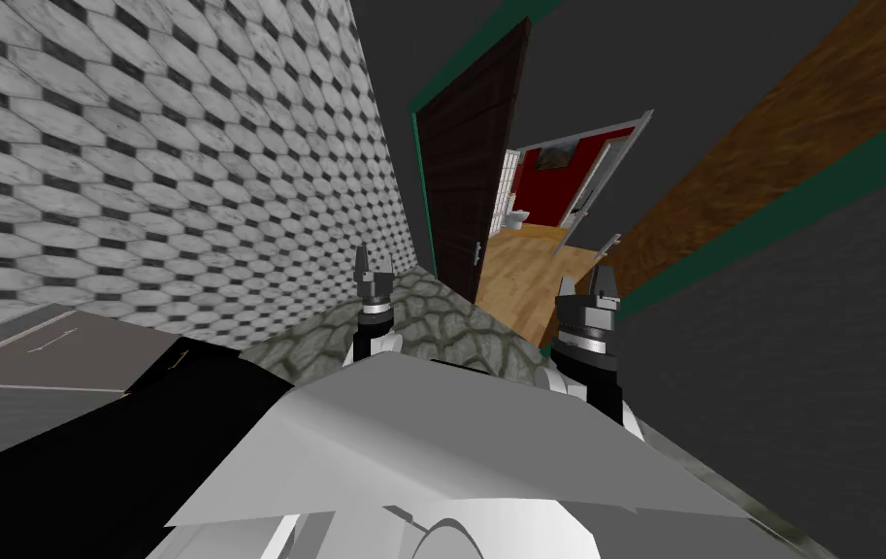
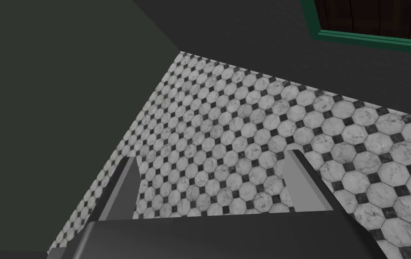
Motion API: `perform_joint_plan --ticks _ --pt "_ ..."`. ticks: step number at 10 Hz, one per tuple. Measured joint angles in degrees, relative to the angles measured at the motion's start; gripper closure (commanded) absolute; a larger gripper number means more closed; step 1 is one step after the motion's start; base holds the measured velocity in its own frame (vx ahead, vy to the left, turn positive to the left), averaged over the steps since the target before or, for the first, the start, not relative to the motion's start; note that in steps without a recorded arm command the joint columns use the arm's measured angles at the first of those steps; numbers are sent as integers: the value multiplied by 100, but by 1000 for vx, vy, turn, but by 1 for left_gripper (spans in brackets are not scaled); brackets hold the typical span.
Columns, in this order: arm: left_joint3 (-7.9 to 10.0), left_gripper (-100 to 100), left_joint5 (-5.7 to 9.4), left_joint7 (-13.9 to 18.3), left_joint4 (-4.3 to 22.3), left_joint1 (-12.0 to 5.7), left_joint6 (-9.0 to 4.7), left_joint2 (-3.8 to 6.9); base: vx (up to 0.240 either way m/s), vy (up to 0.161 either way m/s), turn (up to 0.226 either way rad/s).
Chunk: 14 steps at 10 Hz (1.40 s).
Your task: Push the door open
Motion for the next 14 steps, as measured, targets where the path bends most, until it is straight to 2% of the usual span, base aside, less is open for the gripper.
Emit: perform_joint_plan --ticks 2,7,11,13,14 --pt "-33 -100 67 124 228 -83 -37 37 115 32 -176" --pt "43 -100 330 556 787 -261 -150 200 100 47 -147" --pt "24 -100 515 897 1289 -467 -199 250 92 46 -145" --pt "38 -100 627 1091 1602 -543 -298 300 75 56 -186" --pt "39 -100 683 1187 1699 -590 -294 309 93 60 -177"
